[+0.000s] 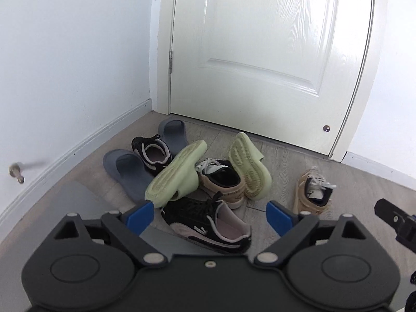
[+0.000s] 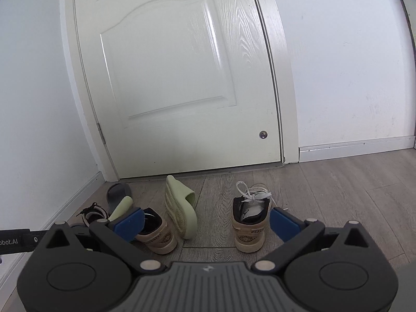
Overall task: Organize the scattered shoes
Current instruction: 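Move the left tool down to the tan high-top sneaker's collar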
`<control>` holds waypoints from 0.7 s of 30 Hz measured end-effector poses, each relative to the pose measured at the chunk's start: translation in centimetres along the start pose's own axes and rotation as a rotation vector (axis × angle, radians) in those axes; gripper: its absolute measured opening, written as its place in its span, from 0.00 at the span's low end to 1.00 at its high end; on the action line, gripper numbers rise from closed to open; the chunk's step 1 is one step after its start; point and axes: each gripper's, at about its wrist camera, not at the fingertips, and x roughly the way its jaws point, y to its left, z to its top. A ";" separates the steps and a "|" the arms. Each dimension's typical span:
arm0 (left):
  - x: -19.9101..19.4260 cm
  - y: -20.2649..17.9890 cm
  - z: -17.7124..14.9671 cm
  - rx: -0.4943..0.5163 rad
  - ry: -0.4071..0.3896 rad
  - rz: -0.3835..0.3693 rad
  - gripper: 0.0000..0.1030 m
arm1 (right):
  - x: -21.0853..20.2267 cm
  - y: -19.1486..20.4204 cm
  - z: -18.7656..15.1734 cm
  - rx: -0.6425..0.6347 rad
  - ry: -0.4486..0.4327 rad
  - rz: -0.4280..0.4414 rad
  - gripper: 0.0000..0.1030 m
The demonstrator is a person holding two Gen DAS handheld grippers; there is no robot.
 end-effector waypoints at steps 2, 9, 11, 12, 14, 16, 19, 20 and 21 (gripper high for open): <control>0.2 -1.9 0.9 -0.056 0.024 -0.020 0.91 | -2.4 -0.9 0.8 0.013 -0.028 0.017 0.98; 4.8 -9.0 -0.4 0.075 0.064 -0.002 0.82 | -6.8 -5.8 4.6 0.050 -0.106 -0.044 0.99; 8.0 -10.2 -1.4 0.106 0.112 -0.003 0.74 | -6.5 -6.8 4.3 0.060 -0.109 -0.041 0.99; 9.7 -10.6 -1.7 0.115 0.142 -0.021 0.69 | -6.1 -7.3 3.8 0.062 -0.106 -0.051 0.99; 13.2 -11.8 -2.1 0.148 0.179 -0.034 0.69 | -4.9 -8.3 2.7 0.068 -0.104 -0.065 0.99; 17.5 -13.7 -2.2 0.207 0.191 -0.019 0.68 | -3.3 -9.7 2.0 0.085 -0.109 -0.076 0.99; 26.0 -16.3 -1.8 0.274 0.245 -0.017 0.61 | -0.9 -11.5 1.1 0.109 -0.120 -0.103 0.99; 28.9 -16.8 -1.6 0.279 0.270 -0.017 0.52 | -0.1 -12.1 0.9 0.115 -0.127 -0.119 0.99; 32.2 -17.5 -1.3 0.274 0.300 -0.015 0.47 | 1.0 -12.9 0.5 0.118 -0.143 -0.143 0.99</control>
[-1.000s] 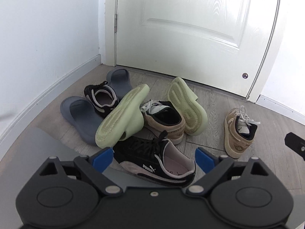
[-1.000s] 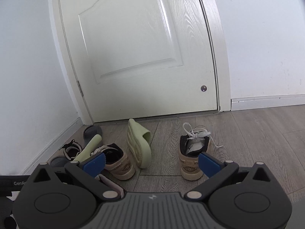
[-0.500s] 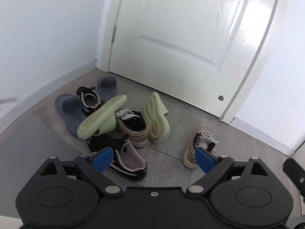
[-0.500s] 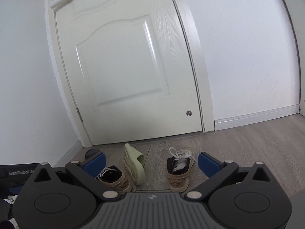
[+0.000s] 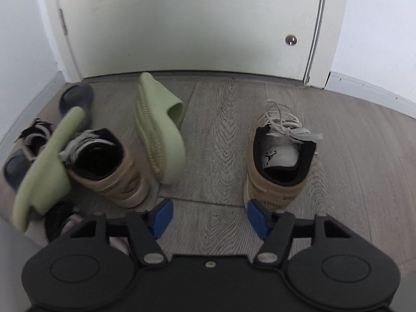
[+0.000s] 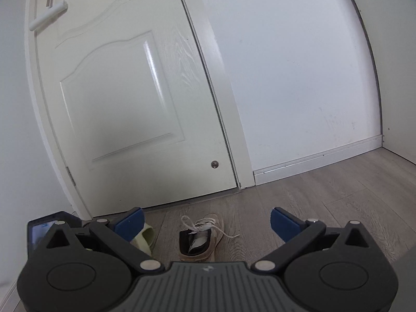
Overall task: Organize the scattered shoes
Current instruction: 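Move the left tool down to the tan high-top sneaker's collar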
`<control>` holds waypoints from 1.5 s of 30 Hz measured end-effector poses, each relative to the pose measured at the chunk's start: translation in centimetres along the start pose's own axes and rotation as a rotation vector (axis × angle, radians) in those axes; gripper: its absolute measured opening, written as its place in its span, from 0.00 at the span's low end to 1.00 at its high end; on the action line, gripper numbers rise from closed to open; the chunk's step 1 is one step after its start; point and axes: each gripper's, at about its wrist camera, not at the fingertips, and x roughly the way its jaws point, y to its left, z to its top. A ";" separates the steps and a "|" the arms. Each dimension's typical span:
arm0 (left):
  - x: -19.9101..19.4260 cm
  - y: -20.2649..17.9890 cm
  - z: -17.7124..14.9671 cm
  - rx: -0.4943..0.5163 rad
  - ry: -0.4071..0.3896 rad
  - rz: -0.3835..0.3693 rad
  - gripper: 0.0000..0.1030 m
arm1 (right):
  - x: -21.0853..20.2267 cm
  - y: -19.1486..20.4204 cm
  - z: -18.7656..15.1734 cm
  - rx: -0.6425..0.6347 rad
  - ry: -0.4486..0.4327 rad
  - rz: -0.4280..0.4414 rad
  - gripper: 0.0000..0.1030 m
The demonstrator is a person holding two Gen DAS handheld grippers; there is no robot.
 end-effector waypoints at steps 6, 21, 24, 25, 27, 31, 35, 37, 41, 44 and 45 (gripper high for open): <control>5.8 -1.8 2.2 0.072 0.011 0.037 0.42 | 6.4 -2.0 -1.2 -0.047 -0.081 0.016 0.99; 4.1 1.4 1.2 0.006 -0.029 -0.155 0.36 | 0.9 -4.5 0.5 0.188 -0.256 -0.005 0.99; 4.0 1.1 1.4 0.028 -0.054 -0.157 0.36 | 1.4 -4.0 0.1 0.169 -0.225 -0.052 0.99; 4.0 0.8 1.6 0.045 -0.072 -0.155 0.37 | 1.7 -3.6 -0.1 0.173 -0.201 -0.066 0.99; 4.6 0.7 2.3 0.035 -0.077 -0.167 0.37 | 1.6 -2.2 -0.4 0.187 -0.154 -0.054 0.99; 5.6 2.5 2.8 -0.028 -0.045 -0.237 0.45 | 3.3 2.1 0.9 0.123 -0.134 -0.043 0.99; 6.3 3.4 2.2 -0.024 -0.016 -0.303 0.48 | 7.5 5.7 2.5 0.163 -0.112 0.037 0.99; 5.9 3.3 2.2 0.031 -0.061 -0.309 0.62 | 9.3 6.5 3.3 0.188 -0.098 0.086 0.99; 6.2 2.5 2.0 0.057 -0.085 -0.247 0.68 | 11.3 6.8 4.1 0.102 -0.104 0.069 0.99; 6.2 2.0 1.1 0.035 -0.121 -0.191 0.73 | 12.5 4.8 3.1 0.007 -0.063 0.044 0.99; 6.1 2.1 1.1 0.009 -0.114 -0.185 0.73 | 13.0 3.8 2.6 -0.010 -0.043 0.033 0.99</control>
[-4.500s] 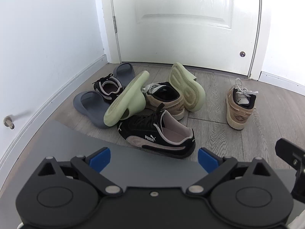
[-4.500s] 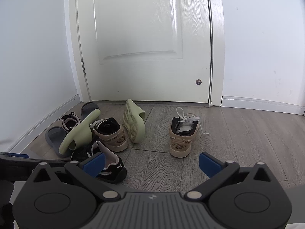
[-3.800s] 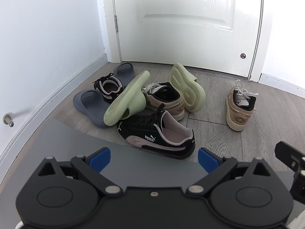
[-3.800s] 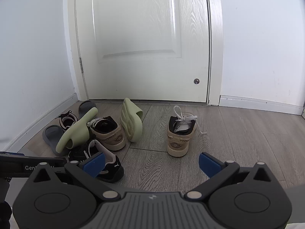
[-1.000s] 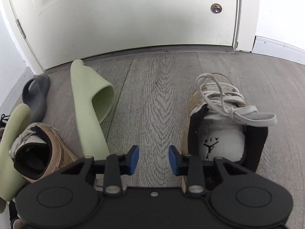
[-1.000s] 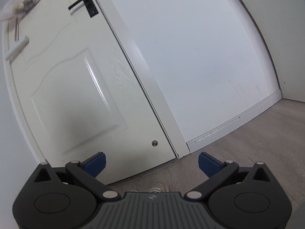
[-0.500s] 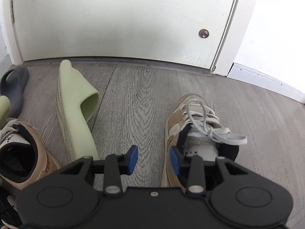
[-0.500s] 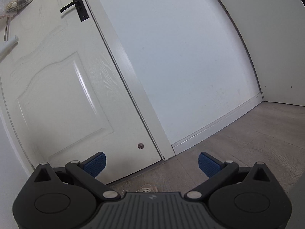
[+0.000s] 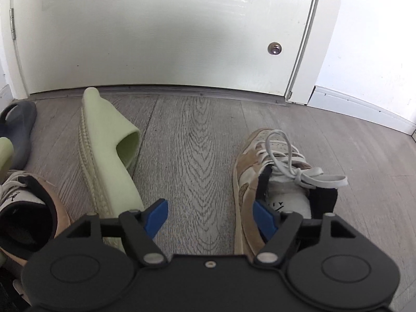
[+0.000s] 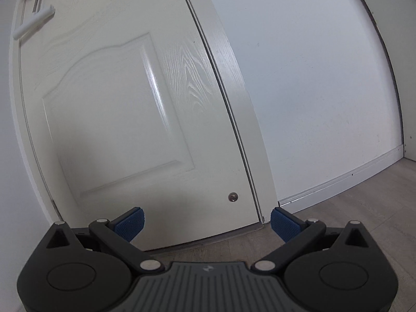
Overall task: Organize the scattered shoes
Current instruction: 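Move the left tool down to the tan high-top sneaker's collar, then close the left tool on the tan sneaker's collar and lift it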
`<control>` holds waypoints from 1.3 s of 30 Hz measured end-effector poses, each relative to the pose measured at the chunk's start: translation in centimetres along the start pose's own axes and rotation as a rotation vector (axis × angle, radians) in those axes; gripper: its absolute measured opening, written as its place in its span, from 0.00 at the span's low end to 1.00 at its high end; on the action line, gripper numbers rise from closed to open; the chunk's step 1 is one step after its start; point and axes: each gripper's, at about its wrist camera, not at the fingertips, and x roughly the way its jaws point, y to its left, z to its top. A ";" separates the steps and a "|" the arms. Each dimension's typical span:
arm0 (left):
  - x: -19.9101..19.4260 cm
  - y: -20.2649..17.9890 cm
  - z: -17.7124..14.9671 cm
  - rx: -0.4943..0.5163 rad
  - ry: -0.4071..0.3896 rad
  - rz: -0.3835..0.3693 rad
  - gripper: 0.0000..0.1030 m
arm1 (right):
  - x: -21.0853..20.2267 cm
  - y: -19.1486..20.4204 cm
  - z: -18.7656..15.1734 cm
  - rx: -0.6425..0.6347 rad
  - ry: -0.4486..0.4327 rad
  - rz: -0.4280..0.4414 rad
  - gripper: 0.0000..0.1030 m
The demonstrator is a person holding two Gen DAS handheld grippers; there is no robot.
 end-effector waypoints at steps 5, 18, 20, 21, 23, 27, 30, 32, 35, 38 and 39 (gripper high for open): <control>0.0 -2.5 1.3 0.109 0.025 -0.025 0.72 | 1.3 -4.5 -1.9 0.017 0.062 -0.043 0.99; 2.9 -3.3 1.5 0.120 0.106 -0.007 0.53 | 1.9 -7.5 -1.7 0.246 0.051 -0.047 0.99; 3.1 -4.0 1.7 0.135 0.102 -0.001 0.46 | 1.6 -6.0 -1.7 0.168 0.028 -0.051 0.99; 3.2 -4.3 1.7 0.132 0.101 0.006 0.39 | 1.6 -5.2 -2.0 0.098 0.020 -0.068 0.99; 3.6 -4.8 1.5 0.093 0.106 0.027 0.32 | 2.4 -4.7 -2.6 0.026 0.059 -0.117 0.99; 4.4 -5.8 1.7 0.081 0.119 0.080 0.19 | 3.1 -5.7 -3.0 0.077 0.111 -0.132 0.99; 5.3 -6.5 2.2 0.115 0.139 0.107 0.16 | 2.9 -5.9 -3.0 0.093 0.115 -0.140 0.99; 5.6 -6.1 2.5 0.100 0.148 0.091 0.16 | 3.1 -6.0 -3.2 0.093 0.126 -0.141 0.99; 5.8 -5.5 2.8 0.071 0.153 0.061 0.17 | 3.2 -6.1 -3.3 0.097 0.134 -0.136 0.99; 5.6 -5.7 2.6 0.078 0.143 0.064 0.16 | 3.6 -5.9 -3.2 0.094 0.140 -0.134 0.99; 5.5 -5.6 2.6 0.071 0.143 0.062 0.16 | 3.7 -5.9 -3.2 0.092 0.143 -0.134 0.99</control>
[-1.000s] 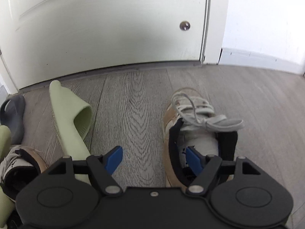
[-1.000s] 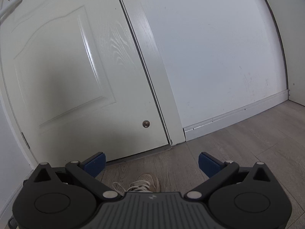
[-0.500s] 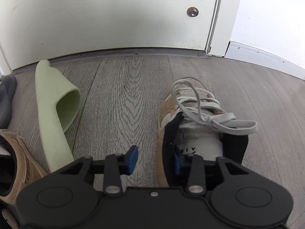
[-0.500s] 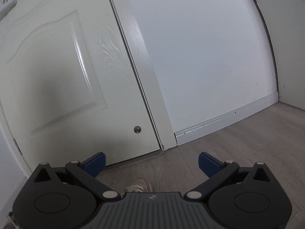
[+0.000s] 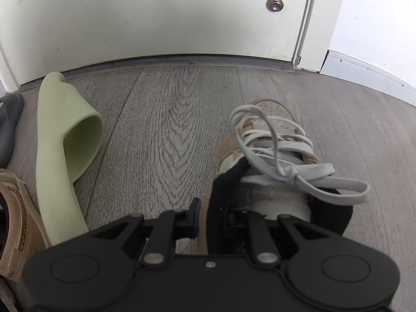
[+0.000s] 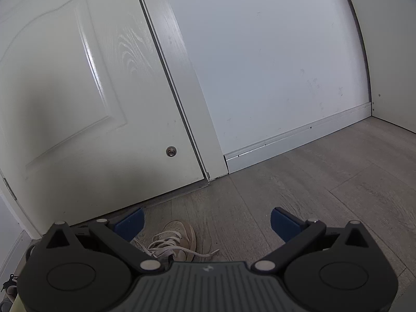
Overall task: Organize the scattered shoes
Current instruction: 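Close the left tool on the tan sneaker's collar and lift it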
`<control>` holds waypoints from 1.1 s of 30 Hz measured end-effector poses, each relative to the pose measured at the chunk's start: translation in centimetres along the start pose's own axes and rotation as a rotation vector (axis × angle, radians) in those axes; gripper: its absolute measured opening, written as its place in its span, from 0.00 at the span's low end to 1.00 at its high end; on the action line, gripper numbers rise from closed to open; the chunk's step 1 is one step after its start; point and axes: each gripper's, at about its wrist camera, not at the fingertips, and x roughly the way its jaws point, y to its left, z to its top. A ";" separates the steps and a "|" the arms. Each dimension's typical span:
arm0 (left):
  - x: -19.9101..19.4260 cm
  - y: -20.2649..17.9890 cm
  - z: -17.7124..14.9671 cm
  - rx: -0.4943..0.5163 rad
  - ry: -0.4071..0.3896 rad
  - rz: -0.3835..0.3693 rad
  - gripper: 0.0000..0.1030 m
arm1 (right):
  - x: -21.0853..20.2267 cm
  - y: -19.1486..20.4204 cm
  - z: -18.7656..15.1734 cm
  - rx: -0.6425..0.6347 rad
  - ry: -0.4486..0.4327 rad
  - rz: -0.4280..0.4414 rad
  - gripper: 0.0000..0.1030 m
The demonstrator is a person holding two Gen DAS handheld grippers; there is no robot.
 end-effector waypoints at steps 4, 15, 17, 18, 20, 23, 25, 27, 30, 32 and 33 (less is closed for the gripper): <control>-0.1 0.6 0.1 -0.005 0.012 -0.008 0.15 | 0.2 -0.2 0.2 0.012 0.003 -0.002 0.99; -2.2 3.6 -2.3 0.043 0.024 -0.026 0.15 | 0.3 0.0 0.0 -0.003 0.009 0.017 0.99; -2.5 4.2 -2.7 0.038 0.024 -0.026 0.15 | 0.3 0.1 -0.1 -0.008 0.017 0.021 0.99; -2.7 4.4 -2.9 0.034 0.025 -0.024 0.15 | 0.3 0.1 -0.1 -0.009 0.024 0.026 0.99; -2.8 4.6 -3.0 0.025 0.028 -0.017 0.15 | 0.7 0.1 -0.3 -0.006 0.064 0.052 0.99; -3.0 4.7 -3.2 0.019 0.028 -0.008 0.15 | 1.1 0.4 -0.6 -0.010 0.106 0.073 0.99; -3.1 4.7 -3.2 0.018 0.031 -0.008 0.15 | 1.1 0.7 -0.8 -0.032 0.126 0.073 0.99; -3.1 4.7 -3.1 0.025 0.037 -0.009 0.15 | 1.1 0.9 -0.9 -0.053 0.146 0.074 0.99; -3.2 5.0 -3.1 0.037 0.038 -0.018 0.15 | 1.0 1.8 -1.0 -0.113 0.174 0.106 0.99; -3.1 5.1 -3.1 0.040 0.040 -0.020 0.15 | 0.8 3.0 -1.1 -0.187 0.181 0.125 0.99; -3.2 5.2 -3.1 0.040 0.042 -0.021 0.15 | 0.7 3.4 -1.1 -0.214 0.183 0.136 0.99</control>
